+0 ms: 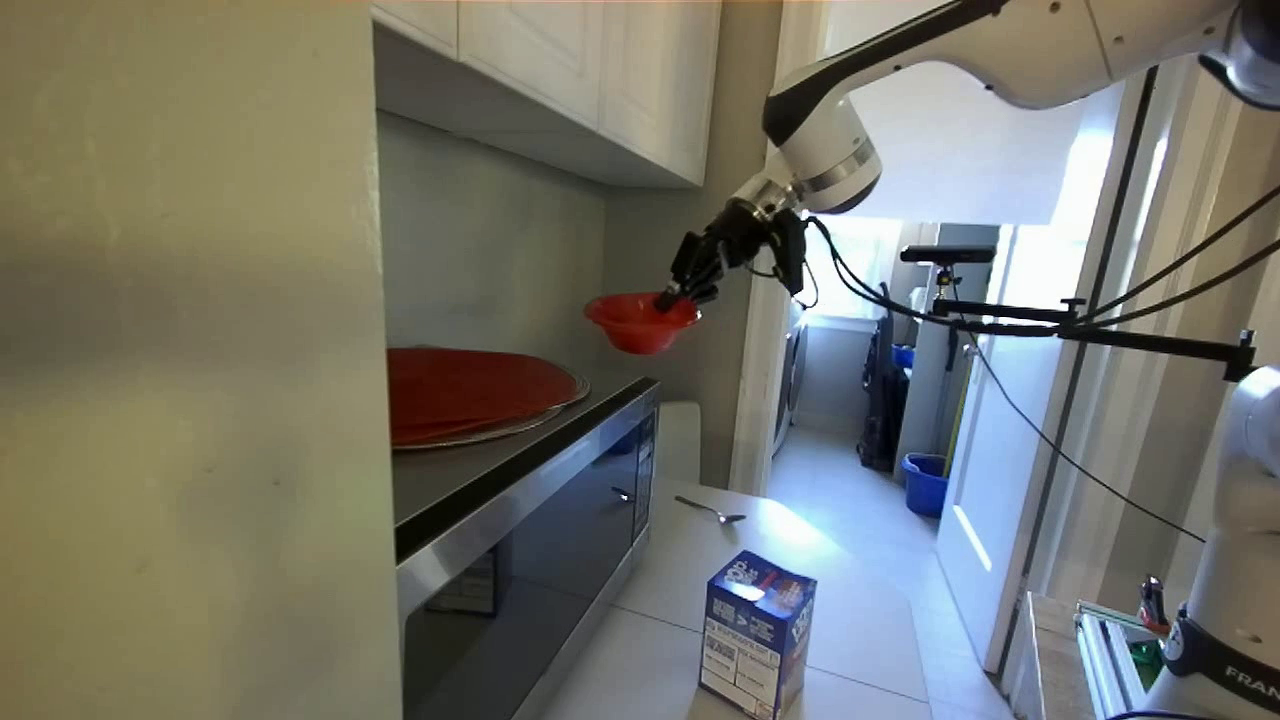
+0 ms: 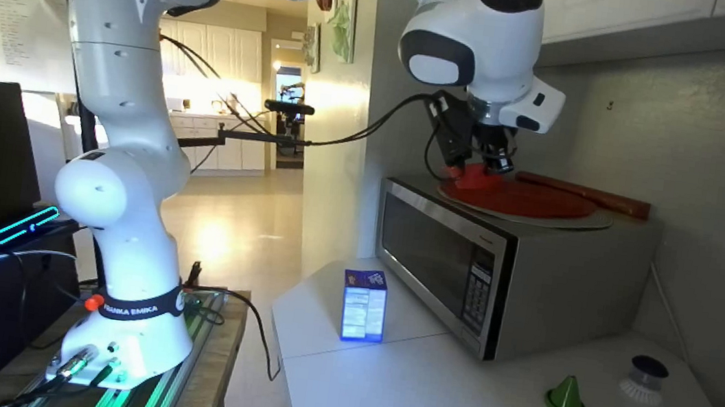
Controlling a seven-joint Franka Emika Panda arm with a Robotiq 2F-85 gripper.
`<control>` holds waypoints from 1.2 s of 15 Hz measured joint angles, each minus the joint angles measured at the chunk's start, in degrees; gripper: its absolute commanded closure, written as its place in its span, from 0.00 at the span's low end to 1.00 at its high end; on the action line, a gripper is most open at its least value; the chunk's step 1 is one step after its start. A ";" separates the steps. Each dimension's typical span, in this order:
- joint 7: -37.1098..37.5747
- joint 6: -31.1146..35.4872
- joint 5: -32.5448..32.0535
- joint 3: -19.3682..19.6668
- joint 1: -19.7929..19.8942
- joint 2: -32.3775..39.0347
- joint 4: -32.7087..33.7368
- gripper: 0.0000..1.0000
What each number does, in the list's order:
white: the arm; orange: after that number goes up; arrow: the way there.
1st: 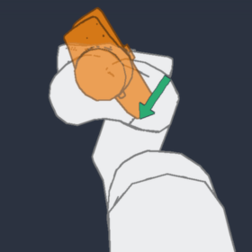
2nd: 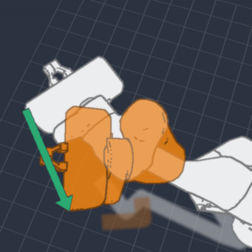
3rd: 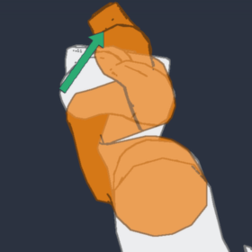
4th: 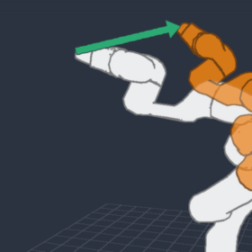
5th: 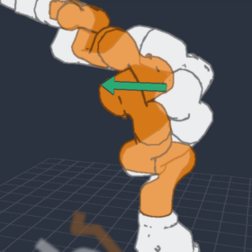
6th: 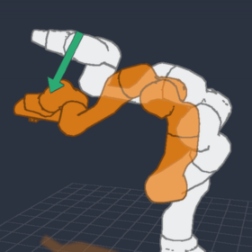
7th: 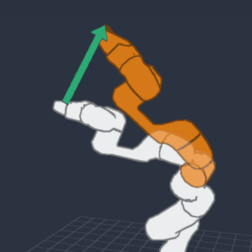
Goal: Put the orange bowl on the microwave on the orange plate
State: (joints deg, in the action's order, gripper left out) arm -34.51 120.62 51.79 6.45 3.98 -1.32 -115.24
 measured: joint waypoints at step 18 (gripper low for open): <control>12.47 7.04 2.11 -10.10 -3.63 33.82 34.99 0.99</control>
State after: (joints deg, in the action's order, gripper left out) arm -22.04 127.66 53.90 -3.65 0.35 32.50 -80.25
